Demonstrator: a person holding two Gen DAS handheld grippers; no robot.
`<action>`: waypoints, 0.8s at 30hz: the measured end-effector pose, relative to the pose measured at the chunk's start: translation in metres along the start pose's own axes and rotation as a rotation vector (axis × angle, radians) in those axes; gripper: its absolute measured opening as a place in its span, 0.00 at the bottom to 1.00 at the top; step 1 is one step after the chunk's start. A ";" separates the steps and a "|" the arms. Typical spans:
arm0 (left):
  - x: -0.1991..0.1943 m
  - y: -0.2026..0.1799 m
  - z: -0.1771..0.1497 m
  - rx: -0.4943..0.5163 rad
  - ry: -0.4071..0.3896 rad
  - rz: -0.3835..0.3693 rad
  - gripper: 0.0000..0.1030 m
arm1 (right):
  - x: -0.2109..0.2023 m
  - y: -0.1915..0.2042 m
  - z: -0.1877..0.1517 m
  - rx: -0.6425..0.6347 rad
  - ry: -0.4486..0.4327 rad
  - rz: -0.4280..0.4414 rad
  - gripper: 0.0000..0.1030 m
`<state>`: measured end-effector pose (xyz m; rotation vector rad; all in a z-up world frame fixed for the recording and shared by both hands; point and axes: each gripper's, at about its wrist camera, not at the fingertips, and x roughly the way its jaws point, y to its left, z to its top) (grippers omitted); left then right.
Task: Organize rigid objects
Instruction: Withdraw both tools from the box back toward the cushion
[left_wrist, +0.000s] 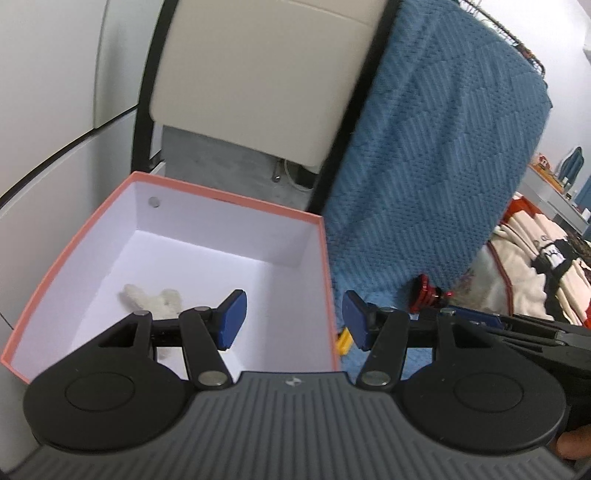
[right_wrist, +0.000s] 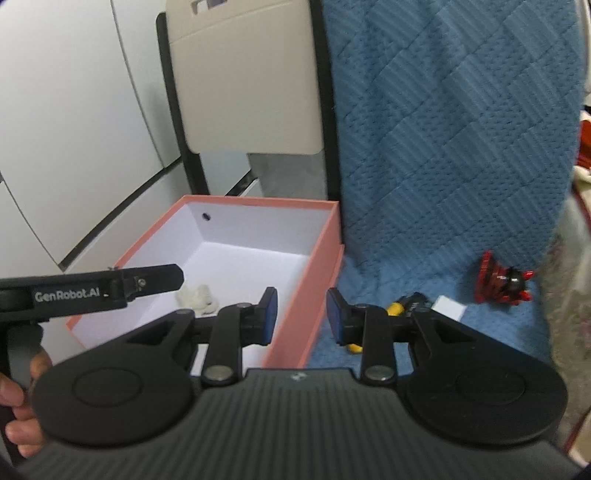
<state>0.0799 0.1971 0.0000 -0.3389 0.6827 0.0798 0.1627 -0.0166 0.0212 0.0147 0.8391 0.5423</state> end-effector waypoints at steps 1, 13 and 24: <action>-0.001 -0.006 -0.001 0.006 -0.001 -0.007 0.61 | -0.005 -0.004 -0.002 0.004 -0.009 0.000 0.32; -0.014 -0.067 -0.023 0.082 -0.025 -0.052 0.61 | -0.056 -0.037 -0.032 0.005 -0.080 -0.060 0.32; -0.007 -0.108 -0.052 0.111 0.013 -0.110 0.61 | -0.082 -0.073 -0.068 0.023 -0.104 -0.128 0.32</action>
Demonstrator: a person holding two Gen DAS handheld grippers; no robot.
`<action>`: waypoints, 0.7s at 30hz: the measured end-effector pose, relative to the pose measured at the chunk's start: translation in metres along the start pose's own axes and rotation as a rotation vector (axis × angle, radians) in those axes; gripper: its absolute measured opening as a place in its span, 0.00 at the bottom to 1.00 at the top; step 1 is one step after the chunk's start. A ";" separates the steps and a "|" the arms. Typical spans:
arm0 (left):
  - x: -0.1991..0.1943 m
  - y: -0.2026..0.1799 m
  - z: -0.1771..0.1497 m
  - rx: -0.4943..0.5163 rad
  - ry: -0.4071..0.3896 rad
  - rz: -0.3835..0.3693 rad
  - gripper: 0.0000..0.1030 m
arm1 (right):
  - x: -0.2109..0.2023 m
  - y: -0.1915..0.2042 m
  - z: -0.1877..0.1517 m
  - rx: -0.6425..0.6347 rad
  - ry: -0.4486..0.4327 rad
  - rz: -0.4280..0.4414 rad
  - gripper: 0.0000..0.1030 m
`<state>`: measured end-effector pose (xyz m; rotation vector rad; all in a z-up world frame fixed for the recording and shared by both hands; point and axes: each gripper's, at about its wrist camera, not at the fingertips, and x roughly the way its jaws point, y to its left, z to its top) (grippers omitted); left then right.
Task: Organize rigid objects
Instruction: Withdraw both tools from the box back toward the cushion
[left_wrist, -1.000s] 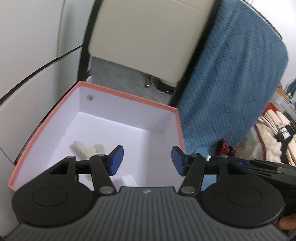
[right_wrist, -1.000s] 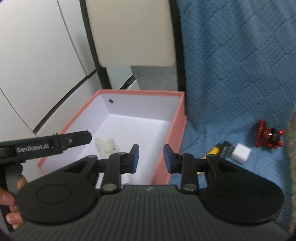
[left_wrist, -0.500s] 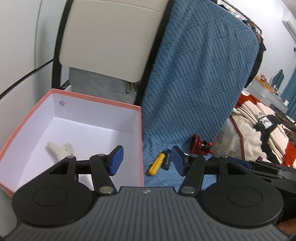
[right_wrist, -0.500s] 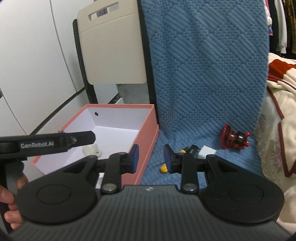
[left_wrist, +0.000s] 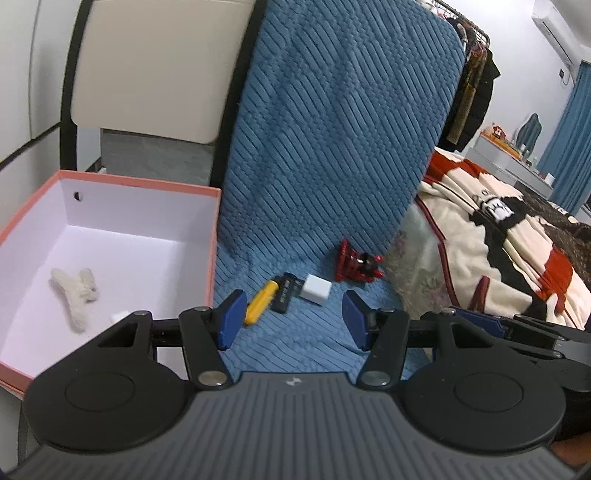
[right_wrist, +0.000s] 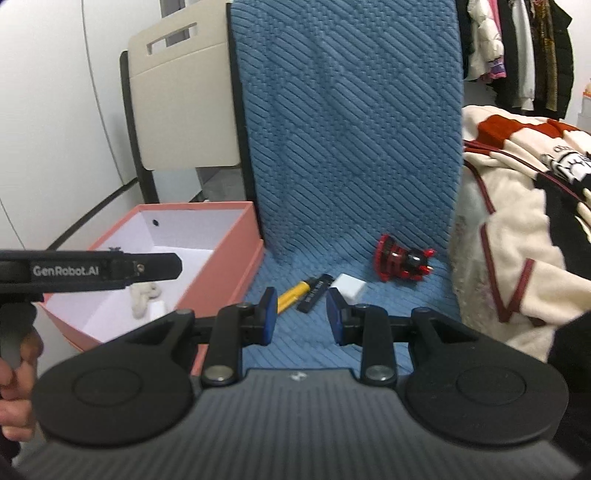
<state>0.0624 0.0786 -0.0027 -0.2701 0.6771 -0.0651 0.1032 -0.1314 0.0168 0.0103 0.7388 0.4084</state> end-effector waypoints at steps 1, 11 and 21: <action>0.002 -0.003 -0.003 0.001 0.003 -0.004 0.61 | -0.001 -0.004 -0.004 0.004 0.002 -0.013 0.32; 0.021 -0.019 -0.021 0.000 0.068 -0.028 0.61 | -0.010 -0.036 -0.028 0.017 0.015 -0.092 0.32; 0.046 -0.034 -0.022 0.022 0.103 -0.045 0.61 | 0.000 -0.065 -0.040 0.103 0.031 -0.143 0.32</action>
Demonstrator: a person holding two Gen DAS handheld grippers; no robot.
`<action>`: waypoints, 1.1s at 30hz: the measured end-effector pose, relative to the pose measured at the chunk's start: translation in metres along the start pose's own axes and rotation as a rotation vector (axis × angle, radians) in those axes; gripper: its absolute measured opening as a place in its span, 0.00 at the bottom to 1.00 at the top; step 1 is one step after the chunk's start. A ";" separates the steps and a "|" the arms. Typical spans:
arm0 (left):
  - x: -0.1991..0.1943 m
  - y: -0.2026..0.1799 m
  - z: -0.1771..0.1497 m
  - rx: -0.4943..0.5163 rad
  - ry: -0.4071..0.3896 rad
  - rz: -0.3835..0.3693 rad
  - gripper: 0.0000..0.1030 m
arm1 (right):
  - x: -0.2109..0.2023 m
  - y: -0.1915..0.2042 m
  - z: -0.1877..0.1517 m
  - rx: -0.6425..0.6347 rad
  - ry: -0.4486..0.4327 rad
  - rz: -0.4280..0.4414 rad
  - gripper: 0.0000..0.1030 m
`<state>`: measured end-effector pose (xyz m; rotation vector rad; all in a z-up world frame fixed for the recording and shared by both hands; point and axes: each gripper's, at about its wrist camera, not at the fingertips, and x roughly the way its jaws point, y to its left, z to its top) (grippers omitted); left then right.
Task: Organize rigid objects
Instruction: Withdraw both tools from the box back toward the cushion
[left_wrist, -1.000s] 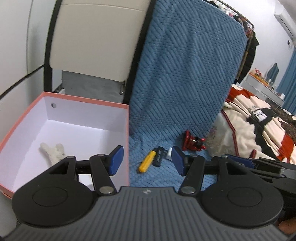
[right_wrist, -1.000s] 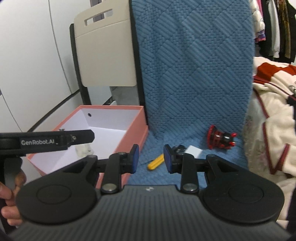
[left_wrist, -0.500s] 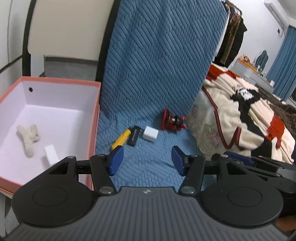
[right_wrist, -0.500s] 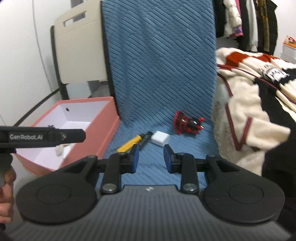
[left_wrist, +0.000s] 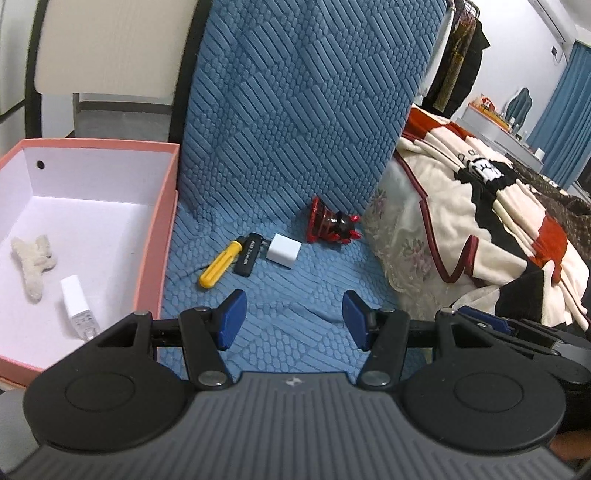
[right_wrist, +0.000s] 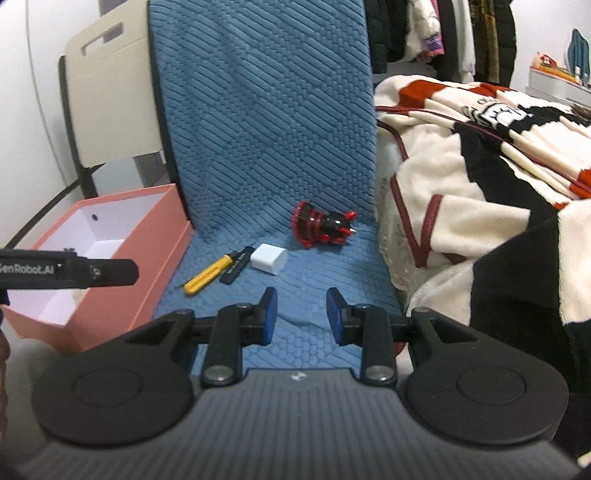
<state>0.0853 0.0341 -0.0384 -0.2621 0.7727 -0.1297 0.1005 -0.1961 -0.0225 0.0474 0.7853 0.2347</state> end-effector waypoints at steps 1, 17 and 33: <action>0.003 -0.001 0.001 0.004 0.002 -0.004 0.61 | 0.002 -0.001 -0.001 0.003 0.004 -0.006 0.32; 0.067 -0.017 0.025 0.050 0.041 -0.006 0.61 | 0.032 -0.021 0.003 0.077 0.039 -0.039 0.32; 0.133 -0.027 0.028 0.112 0.080 0.023 0.61 | 0.085 -0.045 0.029 0.198 0.074 0.003 0.33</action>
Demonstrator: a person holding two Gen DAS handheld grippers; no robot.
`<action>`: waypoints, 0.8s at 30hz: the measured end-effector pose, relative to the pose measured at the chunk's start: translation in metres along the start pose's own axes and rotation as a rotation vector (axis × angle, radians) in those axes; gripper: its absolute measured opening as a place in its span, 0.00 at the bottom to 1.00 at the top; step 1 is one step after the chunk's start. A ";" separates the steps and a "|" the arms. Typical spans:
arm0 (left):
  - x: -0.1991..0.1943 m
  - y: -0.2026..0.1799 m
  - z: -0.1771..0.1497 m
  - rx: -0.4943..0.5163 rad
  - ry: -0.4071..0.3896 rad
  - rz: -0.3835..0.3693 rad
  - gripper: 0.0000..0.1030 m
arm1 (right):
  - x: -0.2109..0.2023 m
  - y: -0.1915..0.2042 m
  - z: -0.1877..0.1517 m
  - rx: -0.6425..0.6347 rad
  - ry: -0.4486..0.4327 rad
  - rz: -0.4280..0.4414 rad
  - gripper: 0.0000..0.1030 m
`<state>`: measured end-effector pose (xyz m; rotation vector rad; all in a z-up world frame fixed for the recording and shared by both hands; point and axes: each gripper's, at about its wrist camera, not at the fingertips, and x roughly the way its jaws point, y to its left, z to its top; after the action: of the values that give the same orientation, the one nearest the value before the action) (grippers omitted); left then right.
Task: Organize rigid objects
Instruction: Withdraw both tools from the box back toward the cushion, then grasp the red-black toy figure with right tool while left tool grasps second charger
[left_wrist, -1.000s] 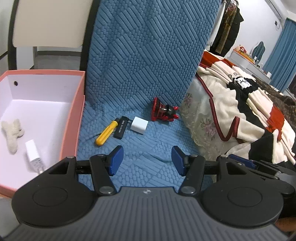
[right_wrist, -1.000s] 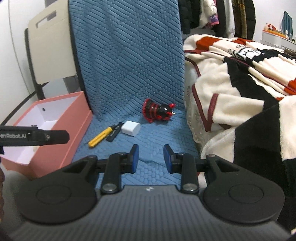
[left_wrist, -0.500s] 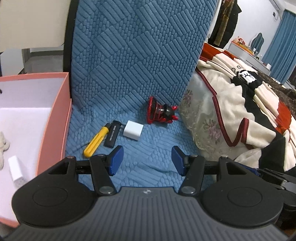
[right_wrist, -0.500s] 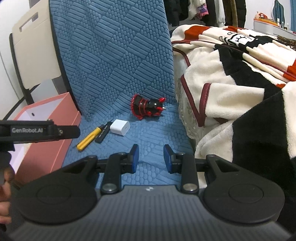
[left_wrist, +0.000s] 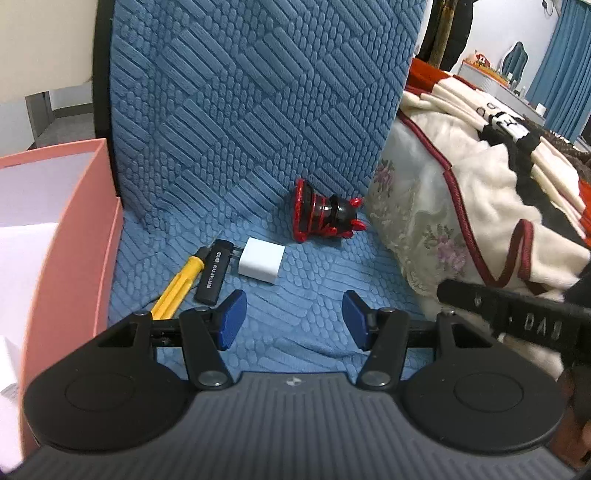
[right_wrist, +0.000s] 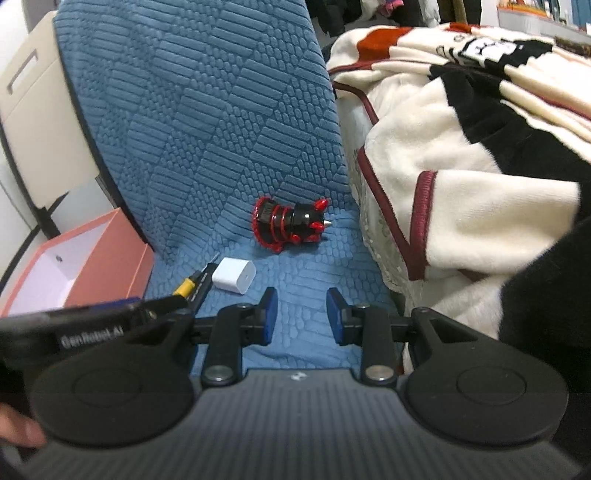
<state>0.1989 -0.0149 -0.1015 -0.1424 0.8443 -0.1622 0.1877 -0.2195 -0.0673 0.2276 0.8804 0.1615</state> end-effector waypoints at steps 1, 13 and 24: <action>0.005 -0.001 0.000 0.008 0.003 0.002 0.61 | 0.005 -0.002 0.003 0.011 0.000 0.003 0.33; 0.078 0.014 0.001 0.029 0.047 0.047 0.67 | 0.097 -0.025 0.022 0.116 0.070 0.105 0.35; 0.123 0.032 0.019 0.027 0.037 0.060 0.68 | 0.163 -0.042 0.047 0.291 0.041 0.154 0.74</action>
<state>0.2965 -0.0069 -0.1846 -0.0885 0.8815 -0.1205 0.3280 -0.2278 -0.1705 0.5657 0.9259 0.1819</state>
